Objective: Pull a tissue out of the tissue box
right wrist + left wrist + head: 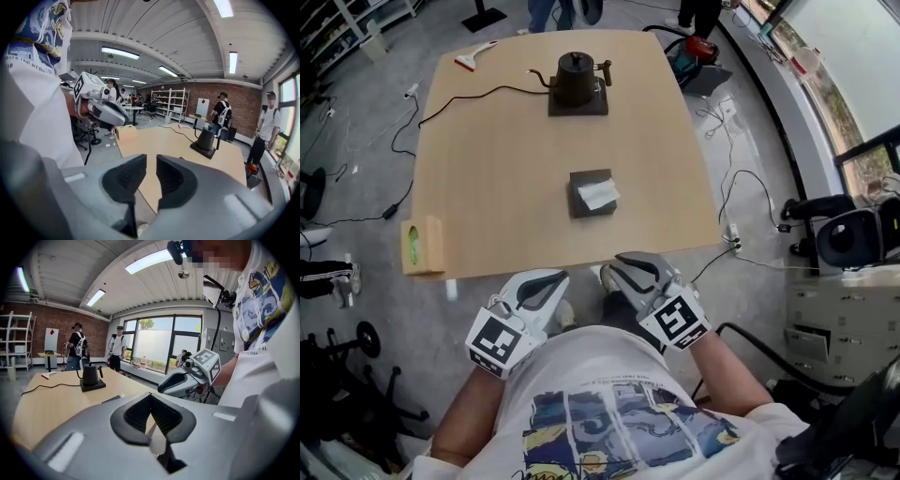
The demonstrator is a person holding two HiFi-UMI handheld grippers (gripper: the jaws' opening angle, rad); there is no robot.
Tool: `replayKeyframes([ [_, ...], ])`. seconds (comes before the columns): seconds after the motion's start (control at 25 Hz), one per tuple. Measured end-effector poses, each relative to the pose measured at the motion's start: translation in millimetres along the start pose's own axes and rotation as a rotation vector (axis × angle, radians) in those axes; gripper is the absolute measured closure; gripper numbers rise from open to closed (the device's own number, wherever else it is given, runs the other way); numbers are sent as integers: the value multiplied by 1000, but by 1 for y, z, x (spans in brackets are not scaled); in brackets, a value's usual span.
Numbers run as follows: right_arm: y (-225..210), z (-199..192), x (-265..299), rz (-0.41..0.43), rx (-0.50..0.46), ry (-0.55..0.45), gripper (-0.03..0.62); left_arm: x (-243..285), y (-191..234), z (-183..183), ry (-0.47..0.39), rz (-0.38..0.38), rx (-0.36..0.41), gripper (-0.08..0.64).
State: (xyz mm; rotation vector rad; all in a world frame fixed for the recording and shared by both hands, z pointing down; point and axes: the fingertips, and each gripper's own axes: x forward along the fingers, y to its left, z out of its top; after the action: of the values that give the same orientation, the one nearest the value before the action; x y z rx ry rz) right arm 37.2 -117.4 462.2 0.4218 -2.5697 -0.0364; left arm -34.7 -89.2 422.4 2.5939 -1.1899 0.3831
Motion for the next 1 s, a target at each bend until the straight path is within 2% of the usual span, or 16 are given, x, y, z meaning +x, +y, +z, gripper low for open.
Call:
replayKeyframes([
  [0.24,-51,-10,27,57,-143,62,498,27,21,19,-11,82,-19,554],
  [0.44,-81,-24,57,130,-329,111,459,43,39,29,-16,182,-65,554],
  [0.84,-103,-55,109,322,-630,157,382,48,59,28,-23,383,-143,554],
  [1.0,-104,-71,128,387,-718,187,356,44,61,26,-15,453,-175,554],
])
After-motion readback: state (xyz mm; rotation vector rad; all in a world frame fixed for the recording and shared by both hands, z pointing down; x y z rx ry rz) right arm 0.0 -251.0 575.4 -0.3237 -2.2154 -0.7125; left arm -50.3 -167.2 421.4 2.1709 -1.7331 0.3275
